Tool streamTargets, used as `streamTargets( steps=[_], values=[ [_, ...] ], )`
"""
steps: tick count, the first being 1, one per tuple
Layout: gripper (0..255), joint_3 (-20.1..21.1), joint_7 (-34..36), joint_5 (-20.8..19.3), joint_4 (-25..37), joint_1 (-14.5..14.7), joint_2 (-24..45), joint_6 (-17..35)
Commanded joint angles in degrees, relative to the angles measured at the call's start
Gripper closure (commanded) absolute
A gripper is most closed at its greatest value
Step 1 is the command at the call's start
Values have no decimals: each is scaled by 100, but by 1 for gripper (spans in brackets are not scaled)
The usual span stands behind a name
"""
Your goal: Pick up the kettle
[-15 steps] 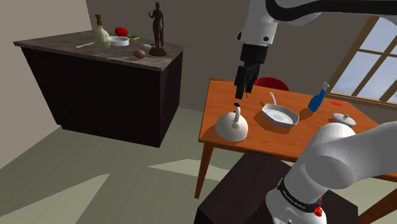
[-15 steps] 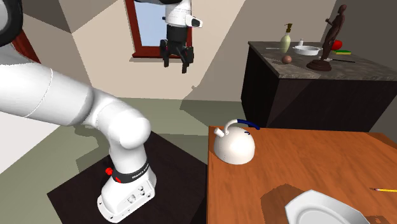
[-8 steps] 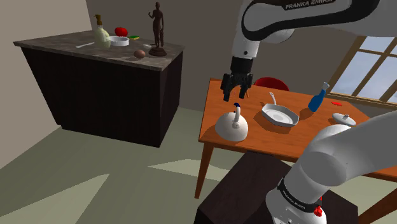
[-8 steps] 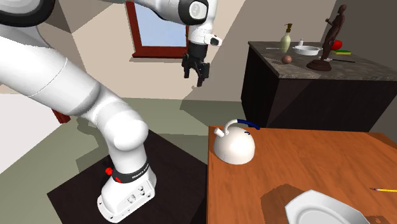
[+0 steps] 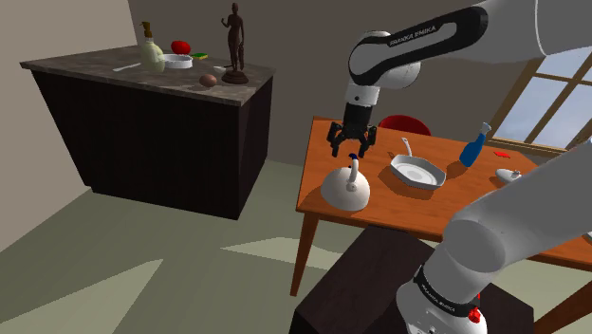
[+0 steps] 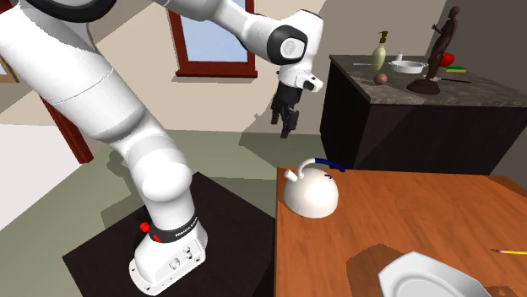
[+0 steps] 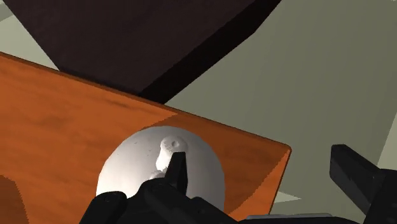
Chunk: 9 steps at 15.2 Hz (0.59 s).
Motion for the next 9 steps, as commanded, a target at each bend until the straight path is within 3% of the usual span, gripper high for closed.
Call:
streamTargets(
  steps=[1, 9],
  values=[
    [0, -96, 269, -5, 7, -173, 262, 217],
    [0, -493, 1082, 43, -85, -723, 1173, 1081]
  ],
)
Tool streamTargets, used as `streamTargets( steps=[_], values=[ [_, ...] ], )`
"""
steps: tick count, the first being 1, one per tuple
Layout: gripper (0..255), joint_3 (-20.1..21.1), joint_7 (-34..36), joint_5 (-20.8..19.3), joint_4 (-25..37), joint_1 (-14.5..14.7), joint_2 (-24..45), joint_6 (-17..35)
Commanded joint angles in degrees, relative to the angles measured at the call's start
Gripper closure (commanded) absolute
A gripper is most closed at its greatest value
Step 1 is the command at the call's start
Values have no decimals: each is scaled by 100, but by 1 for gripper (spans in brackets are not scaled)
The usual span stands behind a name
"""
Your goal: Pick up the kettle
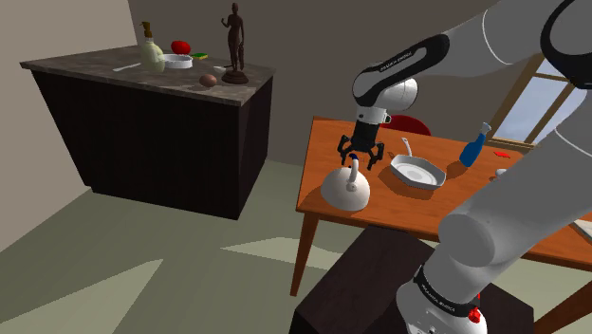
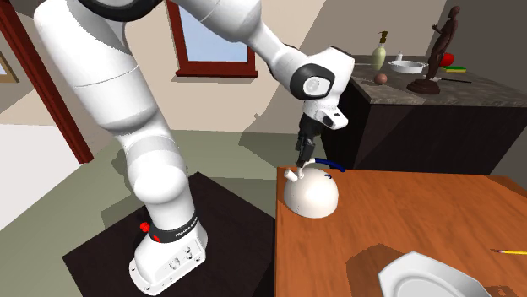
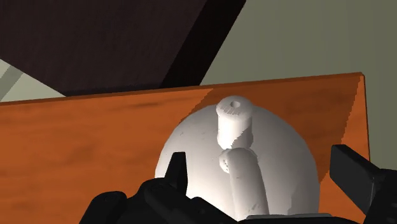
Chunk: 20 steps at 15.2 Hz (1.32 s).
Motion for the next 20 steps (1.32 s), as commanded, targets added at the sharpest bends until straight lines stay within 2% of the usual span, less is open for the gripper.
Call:
streamTargets(
  steps=[1, 6, 9, 10, 20],
  values=[
    [0, -22, 57, 26, -84, -27, 112, 190],
    [0, -27, -25, 94, -229, -15, 386, 603],
    [0, -27, -35, 103, -244, -13, 420, 650],
    [255, -29, -38, 102, -243, -15, 419, 648],
    [255, -26, -17, 88, -218, -16, 361, 567]
  ],
)
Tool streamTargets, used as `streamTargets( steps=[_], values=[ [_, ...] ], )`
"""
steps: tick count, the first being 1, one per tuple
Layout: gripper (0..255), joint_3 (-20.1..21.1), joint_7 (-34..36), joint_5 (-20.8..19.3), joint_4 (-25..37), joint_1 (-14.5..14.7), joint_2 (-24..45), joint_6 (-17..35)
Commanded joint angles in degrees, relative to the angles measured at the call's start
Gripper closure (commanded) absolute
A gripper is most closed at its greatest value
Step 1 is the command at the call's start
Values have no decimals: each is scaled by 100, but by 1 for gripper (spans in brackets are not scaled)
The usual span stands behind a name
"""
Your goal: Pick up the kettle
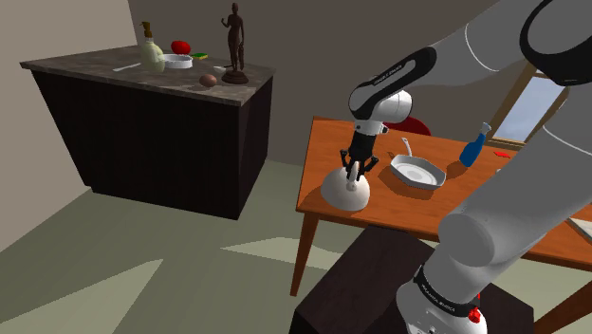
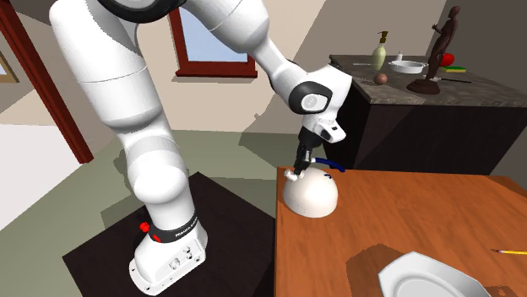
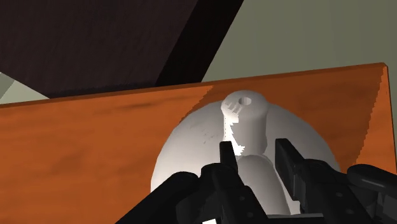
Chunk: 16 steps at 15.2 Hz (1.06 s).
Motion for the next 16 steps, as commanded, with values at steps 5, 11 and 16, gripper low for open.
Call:
streamTargets(
  steps=[5, 11, 16],
  values=[
    [255, 0, 86, -77, 156, -16, -307, -451],
    [255, 6, 170, -138, 375, -28, -586, -943],
    [255, 10, 209, -163, 508, -33, -712, -1199]
  ],
)
